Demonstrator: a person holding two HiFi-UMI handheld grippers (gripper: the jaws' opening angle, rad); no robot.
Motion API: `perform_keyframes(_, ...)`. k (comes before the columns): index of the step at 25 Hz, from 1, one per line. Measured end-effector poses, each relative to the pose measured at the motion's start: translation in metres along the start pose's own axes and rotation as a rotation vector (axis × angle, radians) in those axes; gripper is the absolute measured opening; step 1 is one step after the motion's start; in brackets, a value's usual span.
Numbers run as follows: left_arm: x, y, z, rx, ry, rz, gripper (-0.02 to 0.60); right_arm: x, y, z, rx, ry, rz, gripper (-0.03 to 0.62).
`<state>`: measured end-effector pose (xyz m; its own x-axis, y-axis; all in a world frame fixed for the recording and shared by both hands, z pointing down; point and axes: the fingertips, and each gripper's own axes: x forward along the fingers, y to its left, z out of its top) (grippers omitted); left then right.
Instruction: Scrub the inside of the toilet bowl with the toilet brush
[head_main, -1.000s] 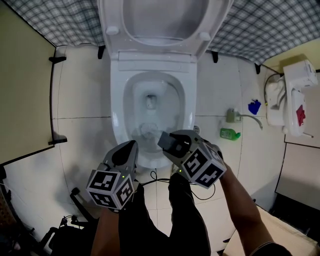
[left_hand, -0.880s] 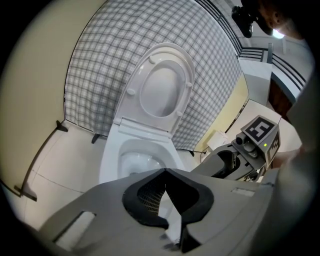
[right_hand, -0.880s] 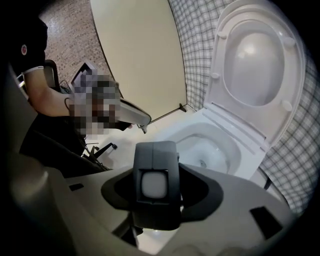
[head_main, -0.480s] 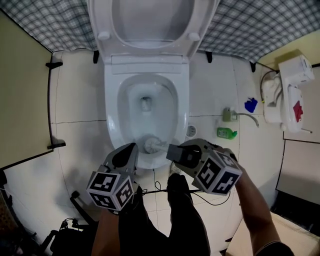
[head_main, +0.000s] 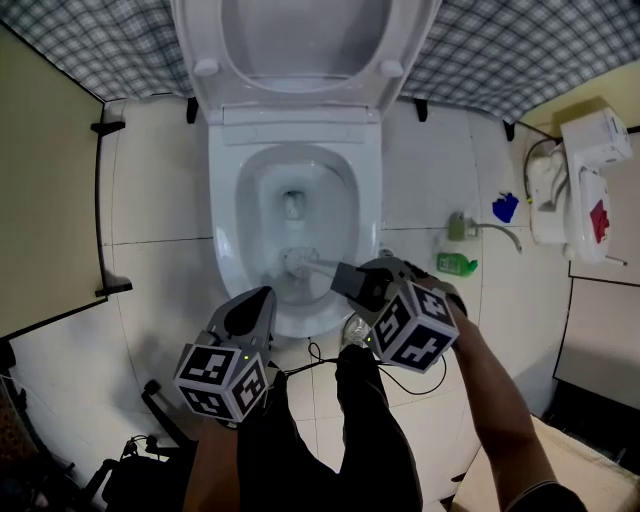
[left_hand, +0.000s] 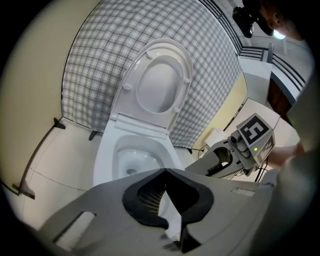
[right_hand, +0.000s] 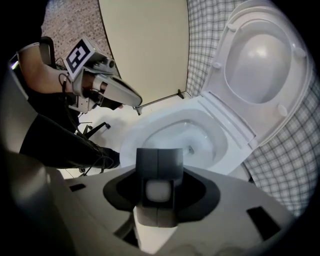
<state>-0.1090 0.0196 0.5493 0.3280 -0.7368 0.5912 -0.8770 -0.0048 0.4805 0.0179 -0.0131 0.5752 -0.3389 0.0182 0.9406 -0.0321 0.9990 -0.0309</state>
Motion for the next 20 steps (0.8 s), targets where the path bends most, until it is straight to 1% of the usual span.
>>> perform_keyframes(5,0.002,0.002,0.001,-0.003,-0.001,-0.002,0.009,0.040,-0.021,0.001,0.037,0.069,-0.060,0.195)
perform_keyframes(7,0.003,0.002,0.000,-0.002,0.002,-0.005,0.009,0.054,-0.030,0.005,0.071,0.069,-0.087,0.195)
perform_keyframes(11,0.002,0.005,-0.003,-0.006,0.006,-0.005,0.009,0.055,-0.047,0.023,0.160,-0.014,-0.150,0.193)
perform_keyframes(15,0.000,0.009,-0.002,-0.012,0.002,-0.001,0.009,0.038,-0.065,0.038,0.183,-0.081,-0.229,0.193)
perform_keyframes(18,0.001,0.010,0.002,-0.009,-0.003,-0.004,0.009,0.018,-0.087,0.046,0.213,-0.113,-0.315,0.193)
perform_keyframes(20,0.001,0.010,0.003,-0.010,-0.005,-0.004,0.009,0.005,-0.104,0.050,0.240,-0.110,-0.384,0.193)
